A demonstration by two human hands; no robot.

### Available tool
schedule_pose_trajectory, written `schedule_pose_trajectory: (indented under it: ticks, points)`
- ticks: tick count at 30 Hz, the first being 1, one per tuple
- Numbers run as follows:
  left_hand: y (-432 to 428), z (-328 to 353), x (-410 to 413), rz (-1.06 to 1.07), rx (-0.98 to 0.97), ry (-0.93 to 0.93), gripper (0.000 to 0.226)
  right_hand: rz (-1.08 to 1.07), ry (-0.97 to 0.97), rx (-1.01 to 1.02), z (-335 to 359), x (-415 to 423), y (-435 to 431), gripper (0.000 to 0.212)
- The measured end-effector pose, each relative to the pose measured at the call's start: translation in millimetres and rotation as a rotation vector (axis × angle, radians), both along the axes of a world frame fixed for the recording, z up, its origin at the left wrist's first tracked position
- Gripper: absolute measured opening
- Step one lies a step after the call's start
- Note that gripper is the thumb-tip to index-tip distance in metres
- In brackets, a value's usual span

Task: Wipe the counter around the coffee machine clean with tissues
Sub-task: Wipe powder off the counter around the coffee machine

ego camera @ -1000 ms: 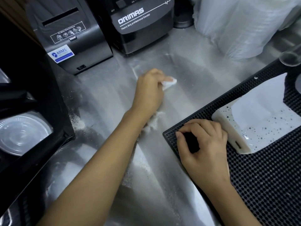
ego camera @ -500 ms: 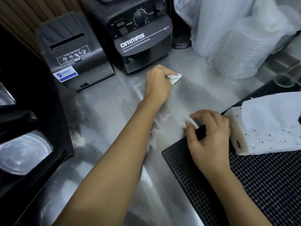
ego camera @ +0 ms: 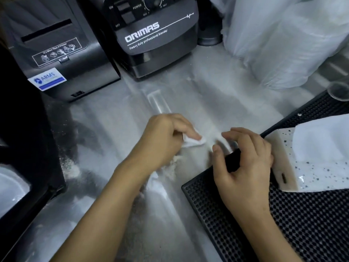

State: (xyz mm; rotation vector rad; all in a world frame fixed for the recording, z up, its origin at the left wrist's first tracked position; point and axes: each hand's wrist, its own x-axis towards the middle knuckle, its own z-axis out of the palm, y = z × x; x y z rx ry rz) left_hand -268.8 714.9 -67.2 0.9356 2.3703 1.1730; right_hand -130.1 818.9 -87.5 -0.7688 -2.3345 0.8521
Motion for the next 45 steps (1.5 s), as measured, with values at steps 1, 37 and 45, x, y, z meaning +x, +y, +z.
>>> schedule_pose_trajectory:
  ticks: [1,37,45]
  points:
    - [6.2,3.9,-7.5,0.015,0.02,-0.004,0.041,0.0,0.001,0.0,0.0,0.2,-0.8,0.026]
    - [-89.3,-2.6,53.3,0.152,-0.024,-0.07,0.058,-0.017,0.006,-0.021,-2.4,-0.3,-0.3,0.026]
    - [-19.1,-7.5,-71.0,0.282,0.022,0.195,0.026,-0.013,-0.019,-0.004,-3.3,-0.5,0.3,0.025]
